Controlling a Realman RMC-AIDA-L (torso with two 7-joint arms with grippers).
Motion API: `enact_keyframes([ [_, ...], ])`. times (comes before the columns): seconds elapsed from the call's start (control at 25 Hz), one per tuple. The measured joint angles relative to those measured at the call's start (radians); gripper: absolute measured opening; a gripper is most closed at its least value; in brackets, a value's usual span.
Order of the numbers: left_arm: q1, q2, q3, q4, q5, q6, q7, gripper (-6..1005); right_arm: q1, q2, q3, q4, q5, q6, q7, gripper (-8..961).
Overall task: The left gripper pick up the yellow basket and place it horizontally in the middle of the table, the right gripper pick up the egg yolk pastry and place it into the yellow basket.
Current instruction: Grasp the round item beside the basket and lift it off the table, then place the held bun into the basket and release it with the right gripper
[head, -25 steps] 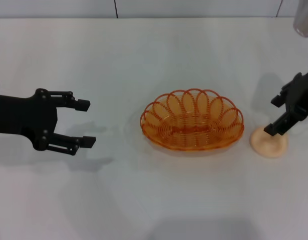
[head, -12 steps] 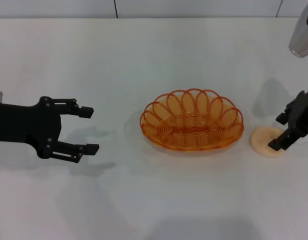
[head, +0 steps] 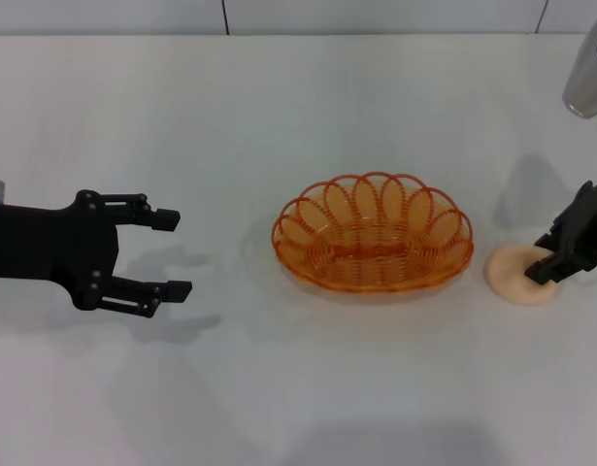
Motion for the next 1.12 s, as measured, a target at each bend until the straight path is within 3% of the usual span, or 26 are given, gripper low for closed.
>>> enact_keyframes([
  [0.4, 0.021, -0.008, -0.005, 0.006, 0.0, -0.001, 0.036, 853, -0.002, 0.0, -0.008, 0.004, 0.002, -0.007, 0.001, 233],
  [0.6, 0.039, -0.008, -0.01, 0.007, -0.007, -0.001, 0.061, 853, -0.005, -0.006, 0.003, -0.037, 0.006, -0.026, 0.002, 156],
  [0.84, 0.075, -0.025, -0.032, 0.007, -0.011, -0.004, 0.125, 853, -0.01, -0.009, 0.081, -0.198, 0.019, -0.106, 0.002, 110],
  [1.12, 0.109, -0.034, -0.052, 0.008, -0.013, -0.004, 0.151, 853, -0.003, -0.002, 0.086, -0.295, 0.147, -0.138, 0.002, 72],
])
